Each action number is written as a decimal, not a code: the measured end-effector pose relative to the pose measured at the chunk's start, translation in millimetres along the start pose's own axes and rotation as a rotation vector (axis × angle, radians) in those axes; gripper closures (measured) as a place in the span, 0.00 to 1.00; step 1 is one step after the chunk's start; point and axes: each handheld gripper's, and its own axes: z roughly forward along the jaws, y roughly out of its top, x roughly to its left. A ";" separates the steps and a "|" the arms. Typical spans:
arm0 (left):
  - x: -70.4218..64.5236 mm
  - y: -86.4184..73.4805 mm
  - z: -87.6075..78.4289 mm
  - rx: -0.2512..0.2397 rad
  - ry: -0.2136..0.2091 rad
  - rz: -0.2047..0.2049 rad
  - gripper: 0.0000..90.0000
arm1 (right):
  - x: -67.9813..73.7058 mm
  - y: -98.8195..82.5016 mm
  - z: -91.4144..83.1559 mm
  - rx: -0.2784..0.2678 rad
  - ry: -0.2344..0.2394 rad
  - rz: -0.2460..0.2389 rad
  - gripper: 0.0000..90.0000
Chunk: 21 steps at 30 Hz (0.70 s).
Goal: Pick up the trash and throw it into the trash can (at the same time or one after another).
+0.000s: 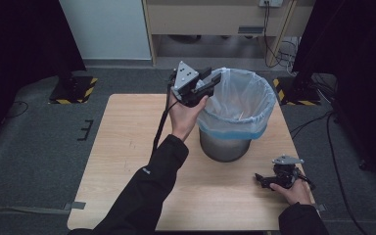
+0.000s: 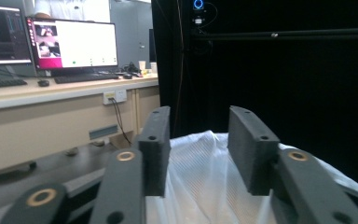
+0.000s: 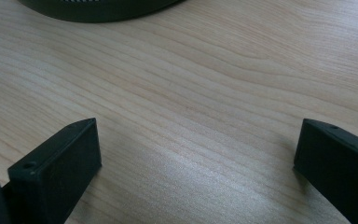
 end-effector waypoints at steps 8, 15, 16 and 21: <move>9.5 -21.0 -64.6 0.046 0.013 -0.018 0.46 | 0.0 0.0 -0.2 0.003 0.001 0.000 0.01; 10.9 -57.2 -105.4 0.157 0.009 -0.026 0.38 | 0.0 -0.1 -0.2 0.003 0.001 0.000 0.01; 10.8 -61.9 -109.1 0.178 0.007 -0.020 0.37 | 0.0 -0.1 -0.2 0.003 0.000 0.000 0.01; 9.8 -90.5 -128.6 0.271 0.010 -0.023 0.34 | 0.1 0.0 -0.2 0.003 0.001 0.000 0.01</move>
